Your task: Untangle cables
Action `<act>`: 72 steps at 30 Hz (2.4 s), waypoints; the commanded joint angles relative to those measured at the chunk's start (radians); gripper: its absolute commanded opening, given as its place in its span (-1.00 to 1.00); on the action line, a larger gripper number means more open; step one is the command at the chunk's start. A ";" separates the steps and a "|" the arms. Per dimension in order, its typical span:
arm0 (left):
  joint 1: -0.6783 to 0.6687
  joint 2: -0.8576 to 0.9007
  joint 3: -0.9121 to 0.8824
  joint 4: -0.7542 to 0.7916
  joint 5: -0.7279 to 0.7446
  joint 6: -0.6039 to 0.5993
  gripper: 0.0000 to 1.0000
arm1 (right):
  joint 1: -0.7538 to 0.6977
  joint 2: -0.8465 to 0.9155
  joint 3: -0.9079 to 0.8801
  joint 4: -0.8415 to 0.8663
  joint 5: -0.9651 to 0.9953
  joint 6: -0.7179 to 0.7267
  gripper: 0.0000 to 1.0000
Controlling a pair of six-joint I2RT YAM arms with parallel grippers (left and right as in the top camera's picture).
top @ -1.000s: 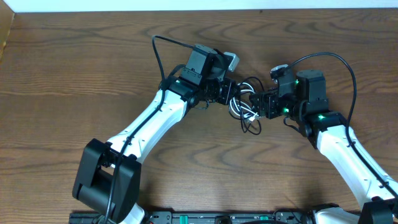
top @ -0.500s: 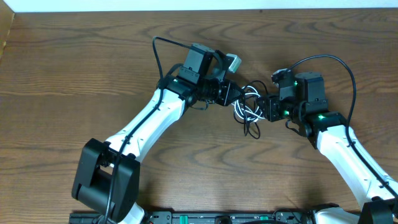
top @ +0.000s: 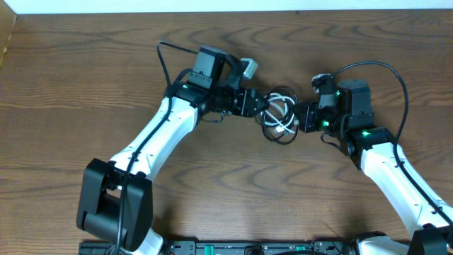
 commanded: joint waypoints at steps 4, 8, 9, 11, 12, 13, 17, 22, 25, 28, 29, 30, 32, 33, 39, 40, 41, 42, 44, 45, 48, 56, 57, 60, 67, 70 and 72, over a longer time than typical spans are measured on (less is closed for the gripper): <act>0.016 -0.022 0.004 -0.131 -0.222 0.006 0.21 | -0.002 0.000 -0.002 0.084 -0.064 0.150 -0.98; 0.016 -0.022 -0.003 -0.130 -0.254 0.006 0.22 | -0.002 0.000 -0.002 0.119 -0.130 0.149 -0.98; 0.016 -0.022 -0.003 -0.127 -0.262 0.006 0.22 | -0.002 0.000 -0.002 0.122 -0.141 0.149 -0.98; 0.016 -0.022 -0.003 -0.117 -0.266 0.006 0.22 | -0.002 0.000 -0.002 0.125 -0.161 0.149 -0.98; 0.016 -0.022 -0.003 -0.111 -0.266 0.006 0.22 | -0.002 0.000 -0.002 0.127 -0.171 0.149 -0.98; 0.016 -0.022 -0.003 -0.097 -0.265 0.006 0.23 | -0.002 0.000 -0.002 0.136 -0.196 0.149 -0.98; 0.016 -0.021 -0.003 -0.077 -0.266 0.006 0.24 | -0.002 0.000 -0.002 0.166 -0.259 0.149 -0.98; 0.016 -0.017 -0.003 -0.066 -0.266 0.006 0.25 | -0.002 0.000 -0.002 0.177 -0.291 0.149 -0.98; 0.016 0.006 -0.005 -0.068 -0.319 0.006 0.25 | -0.002 0.000 -0.002 0.168 -0.270 0.148 -0.92; 0.016 0.033 -0.005 -0.045 -0.319 0.006 0.25 | -0.002 0.000 -0.002 0.111 -0.165 0.149 -0.60; 0.016 0.043 -0.005 -0.032 -0.319 0.006 0.25 | -0.003 0.000 -0.002 0.089 -0.131 0.149 -0.56; 0.016 0.054 -0.005 -0.018 -0.319 0.006 0.25 | -0.002 0.000 -0.002 0.065 -0.100 0.149 -0.52; 0.016 0.088 -0.005 0.022 -0.320 0.006 0.25 | -0.003 0.000 -0.002 0.013 -0.040 0.149 -0.46; 0.016 0.101 -0.005 0.034 -0.320 0.006 0.25 | -0.003 0.000 -0.002 0.001 -0.025 0.149 -0.45; 0.015 0.197 -0.005 0.055 -0.385 -0.002 0.25 | -0.003 0.000 -0.002 -0.021 0.002 0.148 -0.40; 0.015 0.213 -0.005 0.059 -0.386 -0.003 0.25 | -0.003 0.000 -0.002 -0.021 0.002 0.148 -0.40; 0.015 0.225 -0.005 0.064 -0.386 -0.002 0.25 | -0.003 0.000 -0.002 -0.021 0.002 0.148 -0.39; 0.013 0.241 -0.005 0.076 -0.386 -0.003 0.25 | -0.003 0.000 -0.002 -0.021 0.003 0.148 -0.39; 0.009 0.265 -0.005 0.099 -0.386 -0.003 0.25 | -0.003 0.000 -0.002 -0.020 0.002 0.148 -0.39; 0.006 0.275 -0.005 0.111 -0.386 -0.003 0.25 | -0.003 0.000 -0.002 -0.020 0.002 0.149 -0.38; -0.017 0.306 -0.005 0.166 -0.386 -0.002 0.25 | -0.003 0.000 -0.002 -0.023 0.002 0.149 -0.38; -0.093 0.364 -0.005 0.224 -0.472 0.006 -0.05 | -0.003 0.000 -0.002 -0.023 0.002 0.149 -0.38; -0.100 0.364 -0.005 0.222 -0.472 0.006 -0.19 | -0.003 0.000 -0.002 -0.023 0.002 0.149 -0.38; -0.119 0.363 -0.005 0.214 -0.471 0.006 -0.85 | -0.003 0.000 -0.002 -0.023 0.002 0.148 -0.37; -0.108 0.266 -0.005 0.203 -0.463 0.002 -0.85 | -0.003 0.000 -0.002 -0.031 0.089 0.090 -0.30; -0.093 0.165 -0.005 0.197 -0.423 0.003 -0.86 | -0.003 0.000 -0.002 -0.061 0.169 0.057 -0.25; -0.083 0.095 -0.005 0.190 -0.367 0.003 -0.86 | -0.003 0.000 -0.002 -0.070 0.193 0.035 -0.25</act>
